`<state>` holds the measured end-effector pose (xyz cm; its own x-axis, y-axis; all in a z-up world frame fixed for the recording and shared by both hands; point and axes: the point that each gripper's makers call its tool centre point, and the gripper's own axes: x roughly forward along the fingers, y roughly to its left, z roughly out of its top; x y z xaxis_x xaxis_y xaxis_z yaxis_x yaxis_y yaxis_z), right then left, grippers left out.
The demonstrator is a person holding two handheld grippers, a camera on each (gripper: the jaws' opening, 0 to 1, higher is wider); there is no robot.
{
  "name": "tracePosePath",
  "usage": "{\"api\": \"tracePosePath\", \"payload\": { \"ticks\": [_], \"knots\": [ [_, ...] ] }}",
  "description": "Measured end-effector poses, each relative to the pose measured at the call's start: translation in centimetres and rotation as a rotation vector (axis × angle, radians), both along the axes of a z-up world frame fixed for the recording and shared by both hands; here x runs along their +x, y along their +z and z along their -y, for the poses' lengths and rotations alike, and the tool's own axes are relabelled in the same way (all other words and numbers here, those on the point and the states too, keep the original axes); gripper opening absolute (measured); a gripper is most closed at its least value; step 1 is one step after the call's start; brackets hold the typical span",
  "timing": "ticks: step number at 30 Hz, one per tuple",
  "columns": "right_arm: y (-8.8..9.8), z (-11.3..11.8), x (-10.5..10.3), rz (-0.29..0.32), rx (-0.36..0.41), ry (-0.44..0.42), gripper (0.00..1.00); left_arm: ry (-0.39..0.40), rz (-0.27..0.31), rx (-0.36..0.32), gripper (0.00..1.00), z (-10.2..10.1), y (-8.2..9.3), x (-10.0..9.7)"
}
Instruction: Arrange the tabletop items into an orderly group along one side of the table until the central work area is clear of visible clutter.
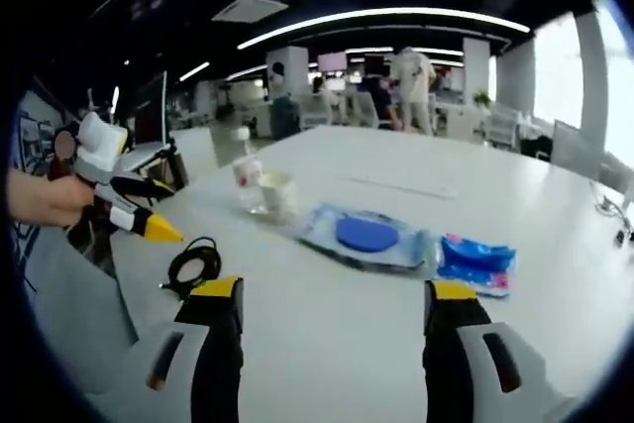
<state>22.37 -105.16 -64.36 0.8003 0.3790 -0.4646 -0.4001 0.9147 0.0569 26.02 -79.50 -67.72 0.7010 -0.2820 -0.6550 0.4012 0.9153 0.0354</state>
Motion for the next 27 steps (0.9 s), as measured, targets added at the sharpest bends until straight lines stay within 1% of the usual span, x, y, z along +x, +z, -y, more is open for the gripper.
{"api": "tracePosePath", "payload": {
  "ticks": [6,14,20,23,27],
  "knots": [
    [-0.6,-3.2,-0.1,-0.011,-0.003,0.023,0.71,-0.016,-0.011,0.001,0.91,-1.4,-0.8,0.2],
    [-1.6,-6.7,0.8,-0.039,0.014,0.032,0.7,-0.02,-0.041,0.003,0.89,-3.5,-2.3,0.1],
    [-3.2,-9.7,1.5,-0.087,0.035,0.031,0.66,-0.028,-0.077,0.007,0.87,-4.4,-3.7,-0.3],
    [-3.8,-10.9,1.6,-0.105,0.046,0.037,0.65,-0.026,-0.083,0.0,0.86,-4.5,-3.9,-0.3],
    [-4.7,-12.8,1.6,-0.121,0.039,0.062,0.64,-0.043,-0.097,0.006,0.85,-4.3,-4.6,-0.5]
  ]
}}
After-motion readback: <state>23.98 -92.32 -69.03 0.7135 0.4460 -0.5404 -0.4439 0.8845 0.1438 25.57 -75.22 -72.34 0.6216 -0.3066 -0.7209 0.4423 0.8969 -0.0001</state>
